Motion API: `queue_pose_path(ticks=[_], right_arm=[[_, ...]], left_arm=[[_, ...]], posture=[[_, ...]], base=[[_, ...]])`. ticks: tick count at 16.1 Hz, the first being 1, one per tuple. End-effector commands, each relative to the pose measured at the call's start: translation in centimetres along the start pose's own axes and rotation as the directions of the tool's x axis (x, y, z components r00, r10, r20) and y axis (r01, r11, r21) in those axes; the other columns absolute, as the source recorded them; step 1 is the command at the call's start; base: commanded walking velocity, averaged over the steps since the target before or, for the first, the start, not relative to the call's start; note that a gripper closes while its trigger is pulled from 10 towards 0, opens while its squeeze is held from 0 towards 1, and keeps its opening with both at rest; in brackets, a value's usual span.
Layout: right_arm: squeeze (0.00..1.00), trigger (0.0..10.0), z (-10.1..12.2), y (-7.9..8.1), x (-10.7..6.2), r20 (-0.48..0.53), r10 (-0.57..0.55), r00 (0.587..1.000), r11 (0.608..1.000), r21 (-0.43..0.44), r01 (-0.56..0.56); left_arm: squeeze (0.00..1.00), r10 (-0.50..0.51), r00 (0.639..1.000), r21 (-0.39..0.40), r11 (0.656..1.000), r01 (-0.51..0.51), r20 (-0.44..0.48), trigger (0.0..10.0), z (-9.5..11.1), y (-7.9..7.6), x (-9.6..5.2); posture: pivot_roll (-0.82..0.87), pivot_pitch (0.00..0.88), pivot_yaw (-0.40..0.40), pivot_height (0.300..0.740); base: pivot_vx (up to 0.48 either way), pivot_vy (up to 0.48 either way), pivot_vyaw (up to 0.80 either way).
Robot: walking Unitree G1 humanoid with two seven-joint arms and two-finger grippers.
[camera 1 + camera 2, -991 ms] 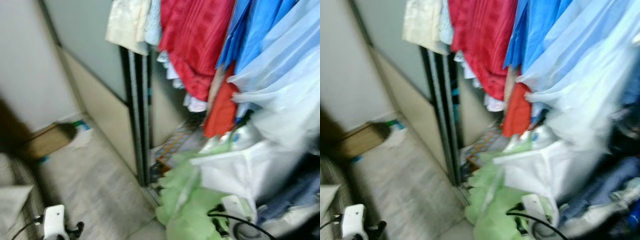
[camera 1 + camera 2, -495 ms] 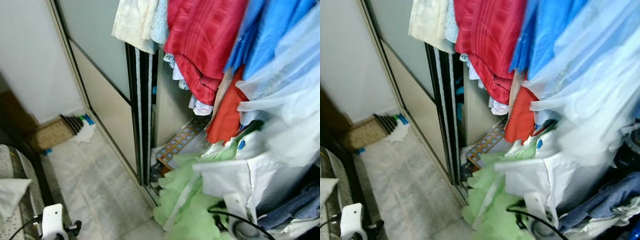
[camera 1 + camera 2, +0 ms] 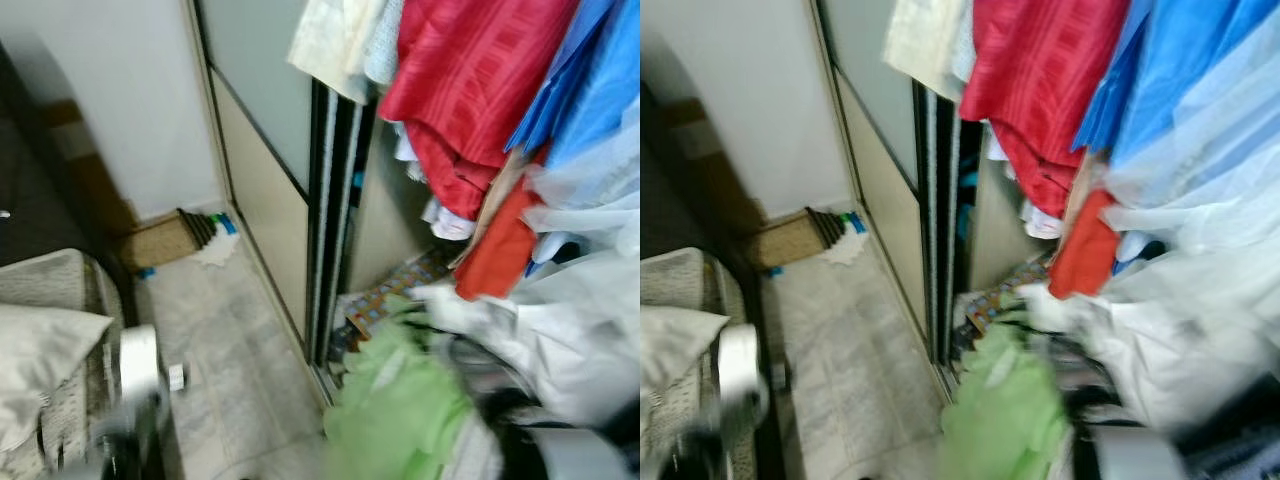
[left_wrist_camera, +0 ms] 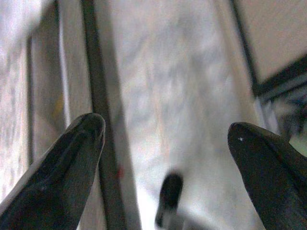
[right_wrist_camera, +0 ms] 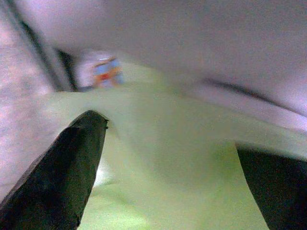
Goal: Clean up the room
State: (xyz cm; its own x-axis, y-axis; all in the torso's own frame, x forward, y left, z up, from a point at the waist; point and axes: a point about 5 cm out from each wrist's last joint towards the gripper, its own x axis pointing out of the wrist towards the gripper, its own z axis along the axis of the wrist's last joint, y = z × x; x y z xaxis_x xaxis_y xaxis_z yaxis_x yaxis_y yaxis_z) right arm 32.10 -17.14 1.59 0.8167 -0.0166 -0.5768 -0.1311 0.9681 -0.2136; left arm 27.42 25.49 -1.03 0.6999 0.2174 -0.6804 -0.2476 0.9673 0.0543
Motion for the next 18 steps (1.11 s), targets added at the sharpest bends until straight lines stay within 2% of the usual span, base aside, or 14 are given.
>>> queue_pose_path(ticks=[1, 2, 4, 6, 7, 8, 10, 11, 13, 14, 15, 16, 17, 18], right_arm=[[0.0, 10.0, 1.6, -1.6, 0.1, 0.028, -0.029, 0.999, 0.992, -0.122, 0.033], [0.0, 10.0, 1.8, -1.6, 0.1, 0.021, -0.033, 0.999, 0.979, -0.198, 0.037], [0.0, 10.0, 1.0, -2.2, 0.1, -0.075, -0.047, 0.996, 0.93, -0.366, 0.016], [0.0, 10.0, 1.9, -1.8, 0.2, -0.074, -0.049, 0.996, 0.963, -0.269, 0.027], [0.0, 10.0, 3.1, -0.2, 0.4, -0.048, -0.013, 0.999, 0.983, -0.182, 0.004], [0.0, 10.0, 3.6, 1.4, 0.4, -0.04, 0.013, 0.999, 0.993, -0.118, -0.017], [0.0, 10.0, 2.4, 3.4, 0.3, -0.084, 0.032, 0.996, 0.999, -0.028, -0.034], [0.0, 10.0, -0.5, 5.9, -0.2, -0.186, 0.062, 0.981, 0.998, 0.045, -0.054], [0.0, 10.0, -2.9, 7.2, -0.8, -0.262, 0.079, 0.962, 0.996, 0.067, -0.063], [0.0, 10.0, -4.9, 7.9, -1.4, -0.325, 0.09, 0.941, 0.995, 0.069, -0.071], [0.0, 10.0, -7.6, 8.6, -2.3, -0.396, 0.123, 0.91, 0.991, -0.001, -0.134], [0.0, 10.0, -8.3, 8.6, -2.6, -0.419, 0.125, 0.899, 0.986, -0.05, -0.16], [0.0, 10.0, -7.8, 8.6, -2.3, -0.397, 0.141, 0.907, 0.984, -0.043, -0.172], [0.0, 10.0, -6.4, 8.3, -1.8, -0.325, 0.145, 0.935, 0.979, -0.088, -0.182]], left_arm=[[0.0, 0.066, 0.998, 0.137, 0.989, -0.063, -0.016, 10.0, 0.0, 1.6, -0.1], [0.0, 0.096, 0.995, 0.182, 0.979, -0.087, -0.037, 10.0, -0.1, 2.5, -0.2], [0.0, 0.127, 0.991, 0.166, 0.979, -0.118, -0.043, 10.0, 0.3, 3.5, -0.3], [0.0, 0.116, 0.993, 0.15, 0.982, -0.112, -0.021, 10.0, 1.1, 3.0, -0.2], [0.0, 0.092, 0.996, 0.17, 0.981, -0.091, 0.0, 10.0, 2.0, 2.1, -0.1], [0.0, 0.075, 0.997, 0.131, 0.988, -0.077, 0.025, 10.0, 2.6, 1.1, 0.0], [0.0, 0.028, 1.0, 0.084, 0.996, -0.029, 0.014, 10.0, 2.5, -0.9, 0.2], [0.0, -0.033, 0.999, 0.05, 0.998, 0.035, -0.039, 10.0, 0.9, -3.7, 0.2], [0.0, -0.068, 0.993, 0.039, 0.997, 0.072, -0.093, 10.0, -0.8, -5.2, 0.0], [0.0, -0.096, 0.983, 0.028, 0.994, 0.102, -0.156, 10.0, -2.7, -6.1, -0.2], [0.0, -0.103, 0.966, 0.082, 0.989, 0.126, -0.236, 10.0, -5.1, -6.5, -0.7], [0.0, -0.106, 0.963, 0.1, 0.986, 0.134, -0.249, 10.0, -5.5, -6.5, -0.8], [0.0, -0.103, 0.964, 0.081, 0.989, 0.126, -0.246, 10.0, -5.5, -6.4, -0.8], [0.0, -0.095, 0.966, 0.072, 0.991, 0.116, -0.241, 10.0, -5.5, -6.2, -0.7]], posture=[[-0.05, 0.0, -0.03, 0.74], [-0.05, 0.0, -0.03, 0.74], [-0.03, 0.0, -0.058, 0.74], [-0.04, 0.0, -0.062, 0.74], [-0.04, 0.0, -0.06, 0.74], [-0.04, 0.0, -0.056, 0.74], [-0.04, 0.0, -0.047, 0.74], [-0.04, 0.0, -0.044, 0.74], [-0.04, 0.0, -0.041, 0.74], [-0.06, 0.0, -0.036, 0.74], [-0.07, 0.0, -0.038, 0.74], [-0.07, 0.0, -0.041, 0.74], [-0.07, 0.0, -0.046, 0.74], [-0.06, 0.0, -0.054, 0.74]], base=[[0.0, 0.0, 0.0], [0.0, 0.0, 0.0], [0.0, 0.0, 0.0], [0.0, 0.0, 0.0], [0.0, 0.0, 0.0], [0.0, 0.0, 0.0], [0.0, 0.0, 0.0], [0.0, 0.0, 0.0], [0.0, 0.0, 0.0], [0.0, 0.0, 0.0], [0.0, 0.0, 0.0], [0.0, 0.0, 0.0], [0.0, 0.0, 0.0], [0.0, 0.0, 0.0]])
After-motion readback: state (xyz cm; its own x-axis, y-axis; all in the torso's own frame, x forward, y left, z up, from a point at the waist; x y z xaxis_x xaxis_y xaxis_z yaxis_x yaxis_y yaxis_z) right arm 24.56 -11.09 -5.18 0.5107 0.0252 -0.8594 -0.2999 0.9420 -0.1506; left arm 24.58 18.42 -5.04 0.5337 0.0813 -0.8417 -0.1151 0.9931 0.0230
